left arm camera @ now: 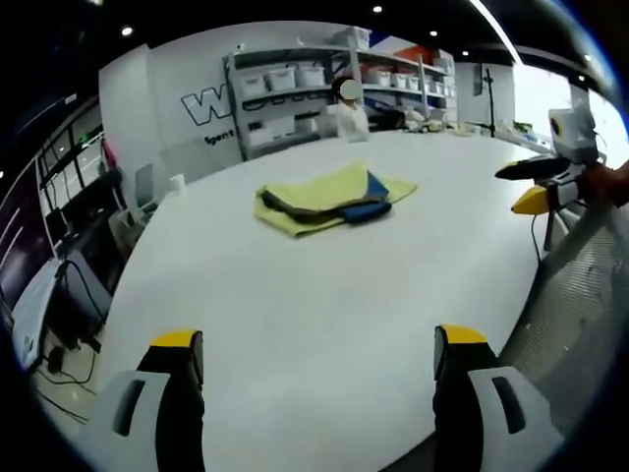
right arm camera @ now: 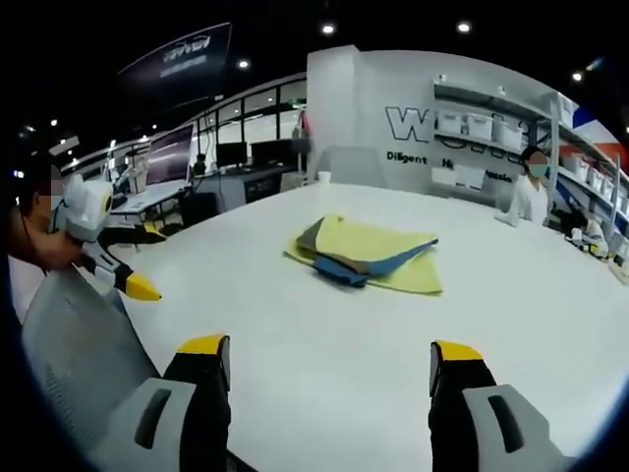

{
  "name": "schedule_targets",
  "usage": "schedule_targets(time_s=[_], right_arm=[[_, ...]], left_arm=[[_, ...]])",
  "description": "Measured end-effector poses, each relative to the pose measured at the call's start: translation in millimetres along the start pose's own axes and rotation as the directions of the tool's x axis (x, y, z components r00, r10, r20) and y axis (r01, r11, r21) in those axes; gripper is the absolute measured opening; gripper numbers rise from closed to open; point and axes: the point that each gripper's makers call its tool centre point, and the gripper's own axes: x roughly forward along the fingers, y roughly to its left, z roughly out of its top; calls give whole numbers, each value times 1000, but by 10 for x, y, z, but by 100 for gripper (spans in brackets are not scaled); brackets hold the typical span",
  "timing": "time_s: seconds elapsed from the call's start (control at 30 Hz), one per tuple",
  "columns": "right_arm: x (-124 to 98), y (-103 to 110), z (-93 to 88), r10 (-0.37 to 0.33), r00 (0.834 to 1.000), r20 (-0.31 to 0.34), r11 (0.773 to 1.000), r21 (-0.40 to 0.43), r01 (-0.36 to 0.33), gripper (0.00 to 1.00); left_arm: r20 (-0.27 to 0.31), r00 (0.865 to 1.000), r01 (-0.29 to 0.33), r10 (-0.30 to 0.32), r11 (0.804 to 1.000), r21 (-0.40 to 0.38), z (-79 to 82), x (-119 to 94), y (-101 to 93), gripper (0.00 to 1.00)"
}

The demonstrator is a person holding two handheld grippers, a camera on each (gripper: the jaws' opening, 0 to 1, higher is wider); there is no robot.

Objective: Fold the garment on the visible template until the final outline fits inside the template.

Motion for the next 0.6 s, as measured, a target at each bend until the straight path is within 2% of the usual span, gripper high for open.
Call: schedule_targets(time_s=[0.1,0.2,0.3,0.47,0.53,0.6], right_arm=[[5,28,12,11,1000,6,1000,-6,-11,80],[-8,12,12,12,1000,0,1000,-3,-12,79],[-1,44,14,27,1000,-1,1000,-10,-27,79],[-4,74,29,34,999,-12,998,-57,-34,80],[-19,38,64,29,1000,-12,998,-57,-29,81],[-32,-40,122,5,1000,-2,998,-67,-5,81]], left_arm=[[-3,1000,11,-11,1000,11,-5,10,-28,99],[-3,1000,-11,11,1000,7,-7,8,33,99],[-11,1000,-5,5,1000,-1,-21,18,33,99],[-25,1000,6,-6,1000,27,-11,9,49,99],[-29,999,21,-20,1000,20,19,24,72,99],[-16,999,38,-37,998,50,106,39,102,99]])
